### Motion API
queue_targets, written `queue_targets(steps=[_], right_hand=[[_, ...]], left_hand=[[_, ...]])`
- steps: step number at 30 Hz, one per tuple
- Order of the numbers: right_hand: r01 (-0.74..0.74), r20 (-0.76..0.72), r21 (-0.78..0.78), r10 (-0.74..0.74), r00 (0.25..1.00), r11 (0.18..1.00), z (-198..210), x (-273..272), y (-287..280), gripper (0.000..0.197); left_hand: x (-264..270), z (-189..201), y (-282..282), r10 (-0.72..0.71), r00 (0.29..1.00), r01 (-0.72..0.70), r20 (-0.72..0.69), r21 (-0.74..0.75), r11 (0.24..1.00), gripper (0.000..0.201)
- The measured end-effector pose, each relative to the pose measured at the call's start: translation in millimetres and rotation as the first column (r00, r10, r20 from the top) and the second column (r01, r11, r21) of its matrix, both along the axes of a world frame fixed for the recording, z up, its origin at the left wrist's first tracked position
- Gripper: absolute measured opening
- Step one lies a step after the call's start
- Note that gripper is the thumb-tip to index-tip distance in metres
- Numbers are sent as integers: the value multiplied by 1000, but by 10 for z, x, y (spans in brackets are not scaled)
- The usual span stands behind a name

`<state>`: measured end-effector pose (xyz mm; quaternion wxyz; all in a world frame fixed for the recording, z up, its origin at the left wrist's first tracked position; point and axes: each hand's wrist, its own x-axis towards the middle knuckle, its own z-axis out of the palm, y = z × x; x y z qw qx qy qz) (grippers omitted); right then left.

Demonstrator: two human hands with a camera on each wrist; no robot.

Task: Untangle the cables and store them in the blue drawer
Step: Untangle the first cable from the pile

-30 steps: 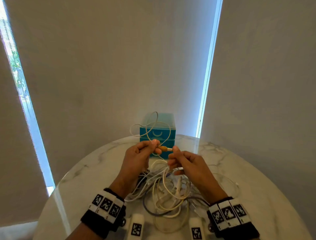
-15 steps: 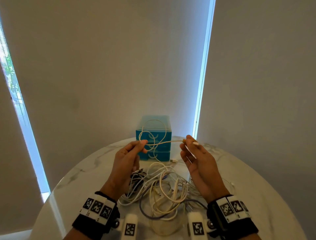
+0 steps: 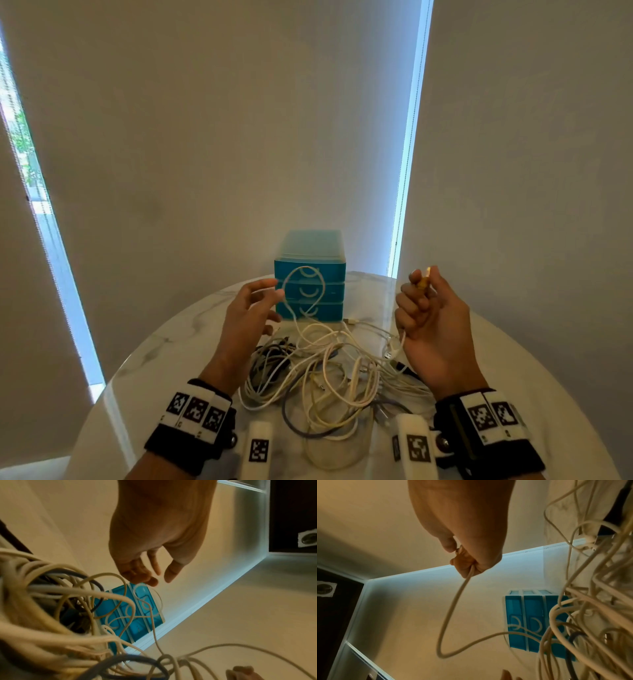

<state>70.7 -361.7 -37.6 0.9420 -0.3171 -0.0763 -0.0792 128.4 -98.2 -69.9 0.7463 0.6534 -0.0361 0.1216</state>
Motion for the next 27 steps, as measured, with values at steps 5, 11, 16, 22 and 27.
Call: queue_targets(steps=[5,11,16,22,27], right_hand=[[-4,-33,-124,0,999,992,12,7,51,25],[-25,-156,-411,-44,987,911,-53,8,135,20],[-26,-190,-460,-69,979,888,-85,30,145,32],[9,-132,-601,-110,985,799,-156,79,149,31],[150,57,-799,-176,983,582,-173,27,387,30]], left_hand=[[93,-55,36,-187,940,238,-285,155,959,57],[216,-124,46,-74,971,162,-229,396,904,78],[246,16,39,-10,992,60,-127,397,916,49],[66,409,-207,-66,988,34,137,225,974,24],[-293,714,-505,-366,915,274,171,402,874,23]])
